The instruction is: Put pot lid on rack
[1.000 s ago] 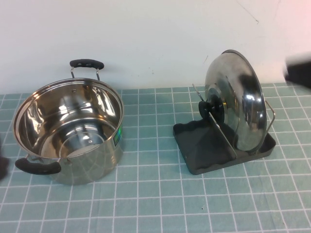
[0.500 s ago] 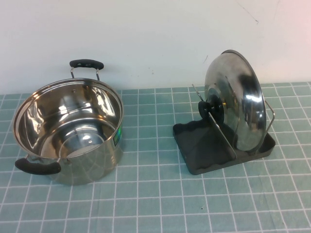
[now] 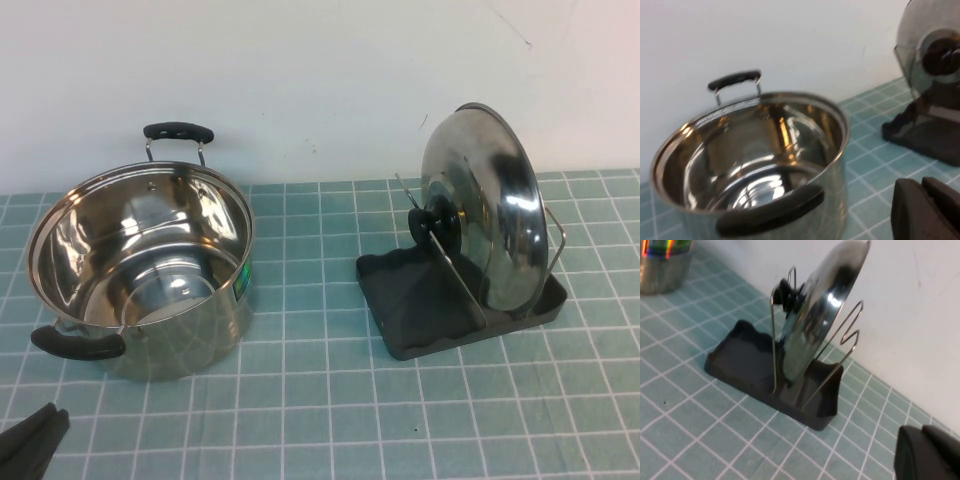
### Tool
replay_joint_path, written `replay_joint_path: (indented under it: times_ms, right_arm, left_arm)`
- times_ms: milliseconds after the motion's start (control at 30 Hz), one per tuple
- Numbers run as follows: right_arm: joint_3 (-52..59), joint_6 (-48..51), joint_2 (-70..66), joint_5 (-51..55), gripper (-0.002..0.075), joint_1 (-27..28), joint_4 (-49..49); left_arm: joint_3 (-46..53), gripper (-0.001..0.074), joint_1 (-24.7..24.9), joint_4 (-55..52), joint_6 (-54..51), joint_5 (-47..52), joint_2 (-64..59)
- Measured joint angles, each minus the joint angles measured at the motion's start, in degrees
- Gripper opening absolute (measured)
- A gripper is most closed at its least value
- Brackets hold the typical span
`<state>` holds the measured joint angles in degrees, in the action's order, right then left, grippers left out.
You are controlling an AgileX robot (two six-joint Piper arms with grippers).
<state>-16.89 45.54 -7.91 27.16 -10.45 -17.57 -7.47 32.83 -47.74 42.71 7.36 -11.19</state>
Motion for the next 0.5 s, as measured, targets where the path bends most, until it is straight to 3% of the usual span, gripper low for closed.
replay_joint_path:
  times_ms: [500]
  right_arm:
    - [0.2,0.4,0.2,9.0,-0.0001,0.0,-2.0]
  left_arm:
    - [0.0,-0.0001,0.0,-0.4,0.1,-2.9,0.0]
